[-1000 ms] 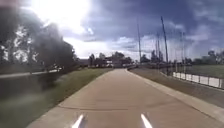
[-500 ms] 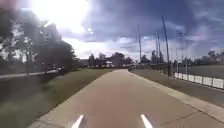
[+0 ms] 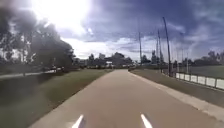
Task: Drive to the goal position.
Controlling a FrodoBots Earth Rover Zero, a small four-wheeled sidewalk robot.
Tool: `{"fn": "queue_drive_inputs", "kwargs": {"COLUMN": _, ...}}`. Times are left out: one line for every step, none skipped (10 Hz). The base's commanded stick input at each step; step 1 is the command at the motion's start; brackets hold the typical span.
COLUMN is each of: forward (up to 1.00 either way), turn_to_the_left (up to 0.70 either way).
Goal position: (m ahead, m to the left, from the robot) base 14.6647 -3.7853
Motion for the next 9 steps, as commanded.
{"fn": "queue_drive_inputs", "kwargs": {"forward": 1.0, "turn_to_the_left": 0.0}}
{"fn": "queue_drive_inputs", "kwargs": {"forward": 1.0, "turn_to_the_left": 0.0}}
{"fn": "queue_drive_inputs", "kwargs": {"forward": 1.0, "turn_to_the_left": 0.0}}
{"fn": "queue_drive_inputs", "kwargs": {"forward": 1.0, "turn_to_the_left": 0.0}}
{"fn": "queue_drive_inputs", "kwargs": {"forward": 1.0, "turn_to_the_left": 0.0}}
{"fn": "queue_drive_inputs", "kwargs": {"forward": 1.0, "turn_to_the_left": 0.0}}
{"fn": "queue_drive_inputs", "kwargs": {"forward": 1.0, "turn_to_the_left": 0.0}}
{"fn": "queue_drive_inputs", "kwargs": {"forward": 1.0, "turn_to_the_left": 0.0}}
{"fn": "queue_drive_inputs", "kwargs": {"forward": 1.0, "turn_to_the_left": 0.0}}
